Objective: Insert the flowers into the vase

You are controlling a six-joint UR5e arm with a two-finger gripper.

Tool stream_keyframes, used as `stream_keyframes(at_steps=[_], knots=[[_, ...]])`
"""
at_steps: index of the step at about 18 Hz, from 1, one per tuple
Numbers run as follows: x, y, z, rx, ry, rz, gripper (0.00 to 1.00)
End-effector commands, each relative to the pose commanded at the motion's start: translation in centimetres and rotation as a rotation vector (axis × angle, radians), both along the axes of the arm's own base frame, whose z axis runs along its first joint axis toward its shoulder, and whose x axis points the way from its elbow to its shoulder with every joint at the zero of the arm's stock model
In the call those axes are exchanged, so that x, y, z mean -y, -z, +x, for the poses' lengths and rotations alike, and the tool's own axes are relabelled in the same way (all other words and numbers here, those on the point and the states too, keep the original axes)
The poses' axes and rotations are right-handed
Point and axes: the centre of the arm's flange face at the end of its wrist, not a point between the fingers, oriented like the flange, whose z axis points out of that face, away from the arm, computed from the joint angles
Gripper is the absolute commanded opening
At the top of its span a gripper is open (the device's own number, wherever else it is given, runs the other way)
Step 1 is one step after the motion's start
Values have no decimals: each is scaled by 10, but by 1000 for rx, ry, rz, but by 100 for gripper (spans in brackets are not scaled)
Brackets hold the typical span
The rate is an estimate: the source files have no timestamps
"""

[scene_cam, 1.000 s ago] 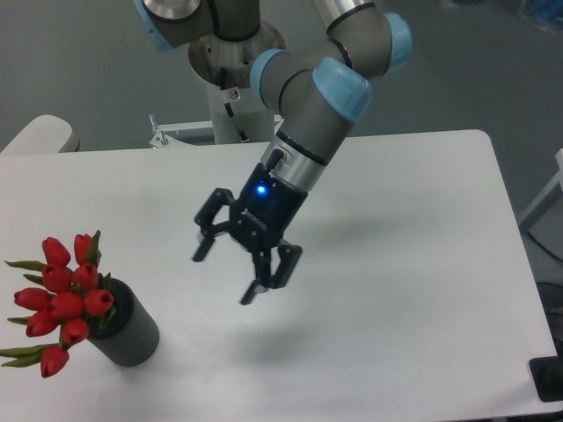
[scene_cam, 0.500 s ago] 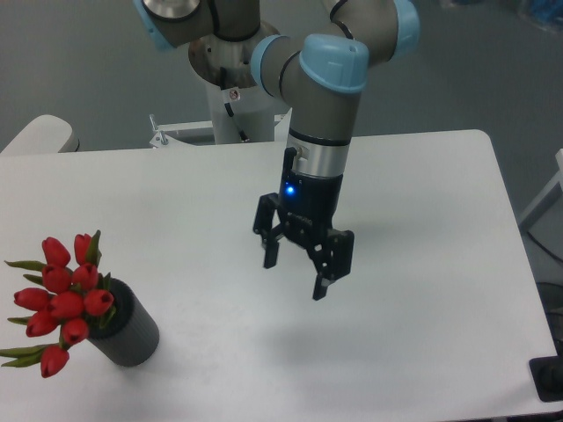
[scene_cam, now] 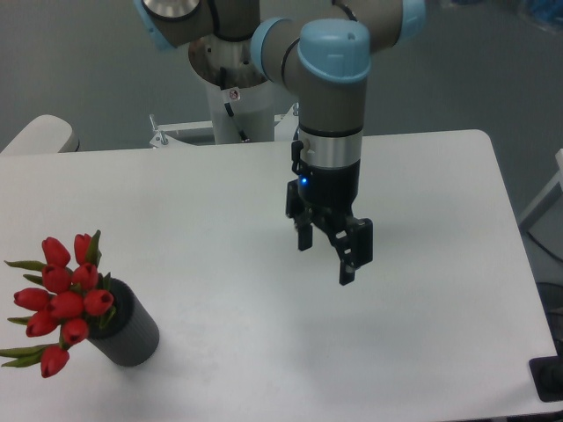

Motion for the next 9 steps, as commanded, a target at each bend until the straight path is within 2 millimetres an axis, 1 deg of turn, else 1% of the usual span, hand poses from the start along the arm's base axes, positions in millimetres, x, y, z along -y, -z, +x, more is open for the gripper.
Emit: stream_keyframes(at_steps=[2, 9], knots=[[0, -4, -6, -2, 43, -29, 100], [-1, -4, -4, -1, 52, -31, 100]])
